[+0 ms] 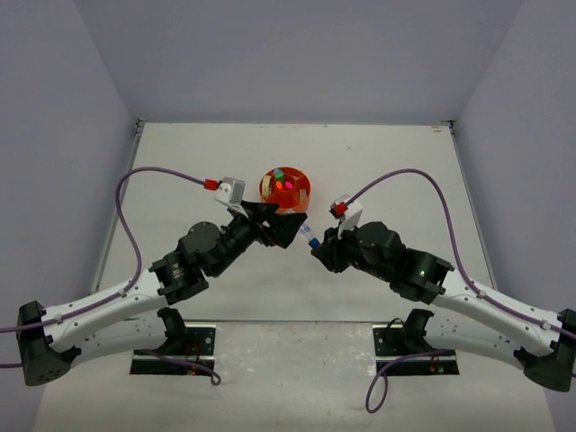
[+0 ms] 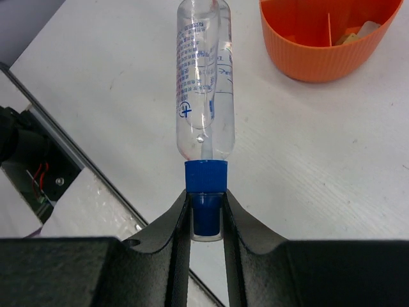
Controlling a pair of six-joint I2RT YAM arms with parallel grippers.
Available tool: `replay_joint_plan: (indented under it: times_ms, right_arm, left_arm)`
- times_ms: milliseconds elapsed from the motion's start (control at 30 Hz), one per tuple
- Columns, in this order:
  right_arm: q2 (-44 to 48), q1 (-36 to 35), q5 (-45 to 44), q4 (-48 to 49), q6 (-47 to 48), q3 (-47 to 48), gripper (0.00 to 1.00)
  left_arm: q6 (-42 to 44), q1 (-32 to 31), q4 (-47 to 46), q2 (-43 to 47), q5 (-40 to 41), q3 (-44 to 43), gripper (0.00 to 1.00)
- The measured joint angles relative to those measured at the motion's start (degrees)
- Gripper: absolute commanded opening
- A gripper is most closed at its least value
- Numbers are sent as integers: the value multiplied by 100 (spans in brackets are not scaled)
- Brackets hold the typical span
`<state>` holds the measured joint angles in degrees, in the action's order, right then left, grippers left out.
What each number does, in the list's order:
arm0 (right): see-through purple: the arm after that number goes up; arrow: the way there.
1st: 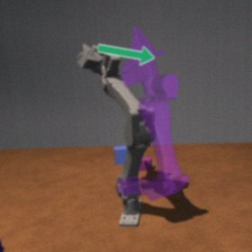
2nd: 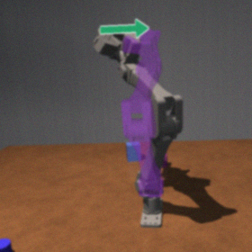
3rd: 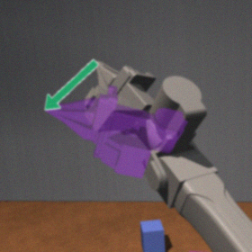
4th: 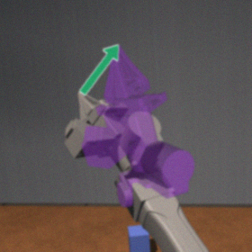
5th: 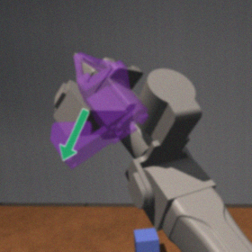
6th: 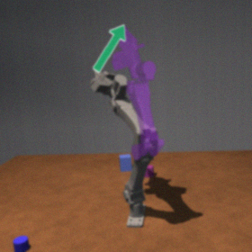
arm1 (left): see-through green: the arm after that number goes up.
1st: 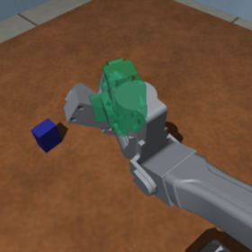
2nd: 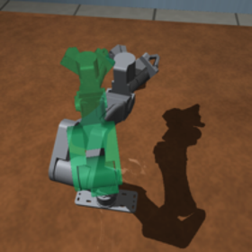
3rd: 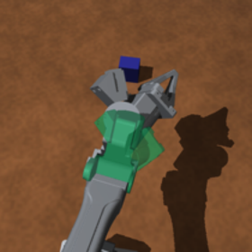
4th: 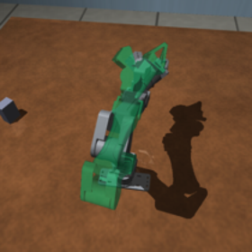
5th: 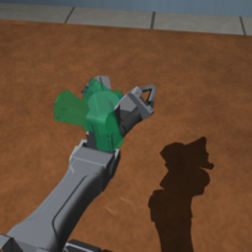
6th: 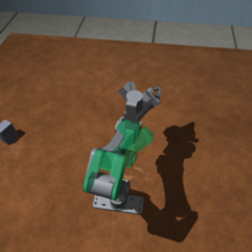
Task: Sort the stationery into containers
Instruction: Place the stationery in the storage box.
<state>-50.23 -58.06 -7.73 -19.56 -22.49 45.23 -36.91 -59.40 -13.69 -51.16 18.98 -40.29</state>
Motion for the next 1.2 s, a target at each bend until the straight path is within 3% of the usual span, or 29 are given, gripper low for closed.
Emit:
replay_joint_plan:
  times_ms: [233,367,533,600,767,967,1200]
  right_arm:
    - [323,5,755,-391,434,211,0]
    - [217,7,1475,-485,680,250,0]
    - [-211,4,1835,-802,889,410,0]
    - [-297,4,1845,-880,941,434,0]
    - [-364,11,1357,-1099,853,646,0]
    - [-1056,282,872,-1296,506,1297,0]
    - [-2140,927,599,-1598,-26,1919,0]
  left_arm:
    - [1739,15,700,326,-509,-630,100]
    - [2672,21,1011,506,-1440,-585,100]
    - [3336,14,1712,376,-2262,-715,97]
    - [3466,13,2133,205,-2326,-926,100]
    - [3279,13,2949,-136,-1441,-1591,100]
    - [2422,17,3289,873,641,-1521,100]
    - [1983,17,3462,1530,1468,-1551,100]
